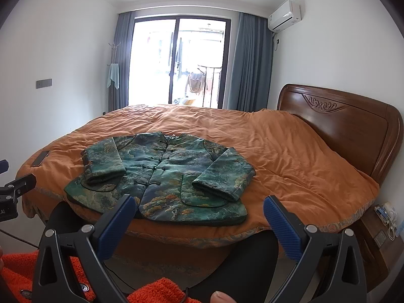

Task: Fold large clothes
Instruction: 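Move both tools toward the green jacket on the bed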

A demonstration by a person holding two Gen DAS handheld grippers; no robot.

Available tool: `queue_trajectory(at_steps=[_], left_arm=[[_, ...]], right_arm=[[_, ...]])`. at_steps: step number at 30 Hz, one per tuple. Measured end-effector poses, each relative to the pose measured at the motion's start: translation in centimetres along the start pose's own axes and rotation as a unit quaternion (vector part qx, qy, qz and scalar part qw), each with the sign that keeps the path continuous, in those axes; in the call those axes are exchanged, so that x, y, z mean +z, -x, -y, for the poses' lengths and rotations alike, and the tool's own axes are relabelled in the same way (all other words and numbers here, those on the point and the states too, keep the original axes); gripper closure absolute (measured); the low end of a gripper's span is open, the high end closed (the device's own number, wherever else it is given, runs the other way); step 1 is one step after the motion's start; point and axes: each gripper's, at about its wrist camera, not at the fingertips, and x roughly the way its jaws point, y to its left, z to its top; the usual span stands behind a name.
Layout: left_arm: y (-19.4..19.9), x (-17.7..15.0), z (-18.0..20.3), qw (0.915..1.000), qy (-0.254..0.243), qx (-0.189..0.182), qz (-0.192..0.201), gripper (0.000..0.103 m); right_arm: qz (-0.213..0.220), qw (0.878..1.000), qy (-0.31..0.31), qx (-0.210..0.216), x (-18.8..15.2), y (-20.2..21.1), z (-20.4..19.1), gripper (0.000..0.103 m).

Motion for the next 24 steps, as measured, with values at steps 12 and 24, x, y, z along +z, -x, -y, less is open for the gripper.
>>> queue_trajectory(at_steps=[12,24], left_arm=[[-3.2,4.4,0.8,0.9990,-0.033,-0.011,0.030,0.000],[-6.8,7.2,1.1,0.9991,-0.021,-0.028,0.023,0.000]], right_arm=[[0.031,0.999,0.029,-0.023,3.3,-4.1,0.2,0.000],[0.030,0.999,0.035,0.028,3.8,-8.7,0.8,0.000]])
